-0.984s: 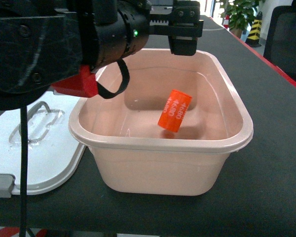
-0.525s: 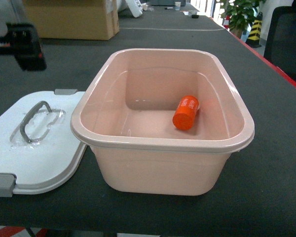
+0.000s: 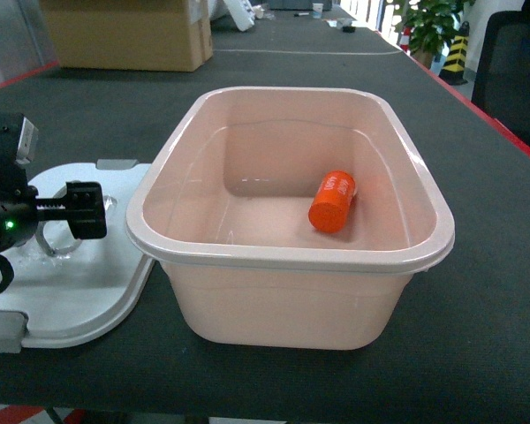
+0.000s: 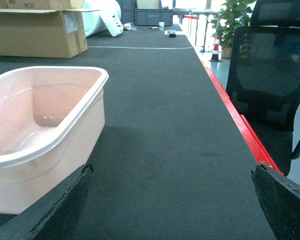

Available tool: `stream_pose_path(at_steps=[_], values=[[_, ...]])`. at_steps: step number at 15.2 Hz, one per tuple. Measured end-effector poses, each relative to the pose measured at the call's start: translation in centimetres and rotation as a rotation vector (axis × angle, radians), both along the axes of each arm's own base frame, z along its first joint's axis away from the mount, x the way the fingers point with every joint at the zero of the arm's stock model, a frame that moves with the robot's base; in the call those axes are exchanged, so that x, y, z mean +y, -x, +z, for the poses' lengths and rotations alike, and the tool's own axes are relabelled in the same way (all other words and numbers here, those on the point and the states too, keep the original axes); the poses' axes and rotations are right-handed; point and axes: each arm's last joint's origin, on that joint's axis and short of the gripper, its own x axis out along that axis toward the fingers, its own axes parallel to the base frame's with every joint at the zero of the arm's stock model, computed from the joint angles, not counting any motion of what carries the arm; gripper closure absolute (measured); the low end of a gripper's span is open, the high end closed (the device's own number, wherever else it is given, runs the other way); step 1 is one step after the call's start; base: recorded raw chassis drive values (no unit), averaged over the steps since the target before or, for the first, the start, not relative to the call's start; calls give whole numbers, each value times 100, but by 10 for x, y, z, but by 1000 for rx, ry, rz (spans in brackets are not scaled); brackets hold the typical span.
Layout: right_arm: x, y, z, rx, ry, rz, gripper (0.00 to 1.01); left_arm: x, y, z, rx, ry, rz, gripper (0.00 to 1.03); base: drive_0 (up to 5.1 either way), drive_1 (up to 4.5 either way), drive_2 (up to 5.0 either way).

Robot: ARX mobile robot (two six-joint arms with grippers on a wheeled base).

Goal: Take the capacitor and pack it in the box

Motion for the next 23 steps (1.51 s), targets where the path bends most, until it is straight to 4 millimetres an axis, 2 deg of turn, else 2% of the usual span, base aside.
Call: stream_pose_path(at_steps=[1, 7, 10, 11, 14, 15, 16, 20, 21, 23], values=[[0, 0, 0, 0, 0, 0, 3, 1, 0, -2, 10, 5, 5, 5, 0, 0, 0], [0, 0, 0, 0, 0, 0, 3, 3, -1, -5, 12, -8, 8, 71, 0, 0, 0], [0, 0, 0, 0, 0, 0, 3, 3, -1, -5, 13, -8, 8, 97, 0, 0, 0], [0, 0, 0, 0, 0, 0, 3, 3, -1, -5, 13, -12, 9, 101, 0, 0, 0], [0, 0, 0, 0, 0, 0, 3, 6, 0, 1, 24, -11, 14, 101, 0, 0, 0], [0, 0, 0, 0, 0, 0, 3, 8, 0, 10, 25, -9, 24, 101, 0, 0, 0], [0, 0, 0, 0, 0, 0, 3, 10, 0, 30, 10, -12, 46, 101, 0, 0, 0], [0, 0, 0, -1, 0, 0, 3, 6, -3, 126, -187, -19, 61, 101, 0, 0, 0], [0, 0, 0, 0, 0, 0, 3, -5, 2, 166, -269, -10, 49, 101, 0, 0, 0], [0, 0, 0, 0, 0, 0, 3, -32, 12, 206, -327, 22, -3, 101, 0, 0, 0]])
